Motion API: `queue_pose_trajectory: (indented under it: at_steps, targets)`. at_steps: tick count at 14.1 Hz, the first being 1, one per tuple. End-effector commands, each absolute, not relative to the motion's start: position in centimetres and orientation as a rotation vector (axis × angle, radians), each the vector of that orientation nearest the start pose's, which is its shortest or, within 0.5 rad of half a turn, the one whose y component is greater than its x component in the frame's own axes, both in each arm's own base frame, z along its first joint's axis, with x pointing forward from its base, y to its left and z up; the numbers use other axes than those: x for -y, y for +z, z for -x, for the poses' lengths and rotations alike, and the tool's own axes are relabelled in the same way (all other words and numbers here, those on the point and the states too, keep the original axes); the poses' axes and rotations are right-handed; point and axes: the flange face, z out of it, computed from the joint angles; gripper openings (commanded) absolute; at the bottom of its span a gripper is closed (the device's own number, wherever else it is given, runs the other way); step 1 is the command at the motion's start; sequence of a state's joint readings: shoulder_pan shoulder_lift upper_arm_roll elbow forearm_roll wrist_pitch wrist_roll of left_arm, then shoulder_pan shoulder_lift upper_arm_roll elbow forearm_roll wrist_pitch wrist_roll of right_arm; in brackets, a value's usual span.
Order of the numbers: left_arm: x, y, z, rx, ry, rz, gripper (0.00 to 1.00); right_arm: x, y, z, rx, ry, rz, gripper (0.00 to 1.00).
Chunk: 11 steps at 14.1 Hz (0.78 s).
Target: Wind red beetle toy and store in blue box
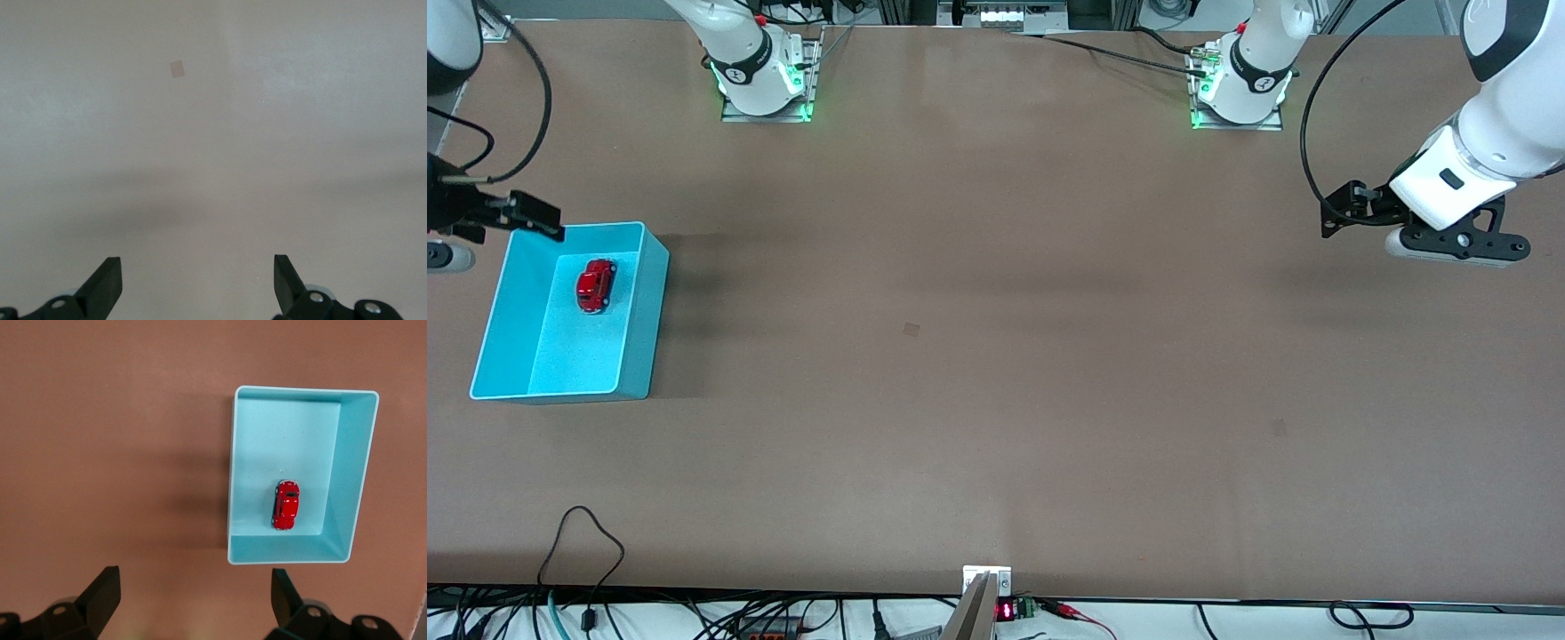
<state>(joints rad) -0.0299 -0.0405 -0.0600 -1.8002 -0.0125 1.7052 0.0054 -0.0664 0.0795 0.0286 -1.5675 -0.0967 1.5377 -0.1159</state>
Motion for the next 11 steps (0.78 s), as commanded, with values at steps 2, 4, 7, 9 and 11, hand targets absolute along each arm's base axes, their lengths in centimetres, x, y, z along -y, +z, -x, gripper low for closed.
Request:
queue_pose_trajectory:
  at_steps: [2,4,7,9,11]
  targets:
    - [5.0,55.3,-54.7,-0.138,0.075,3.164,1.0,2.4,59.5,-57.2,0.134,0.204,3.228,1.0]
    - [5.0,55.3,-54.7,-0.138,0.075,3.164,1.0,2.7,58.0,-57.1,0.132,0.248,3.22,1.0]
    - [5.0,55.2,-54.7,-0.14,0.077,3.164,1.0,2.8,58.0,-57.1,0.115,0.246,3.221,1.0]
    - [5.0,55.2,-54.7,-0.138,0.077,3.164,1.0,2.8,57.9,-57.1,0.11,0.248,3.22,1.0]
    - [5.0,55.3,-54.7,-0.138,0.075,3.164,1.0,2.8,57.8,-57.0,0.107,0.25,3.219,1.0]
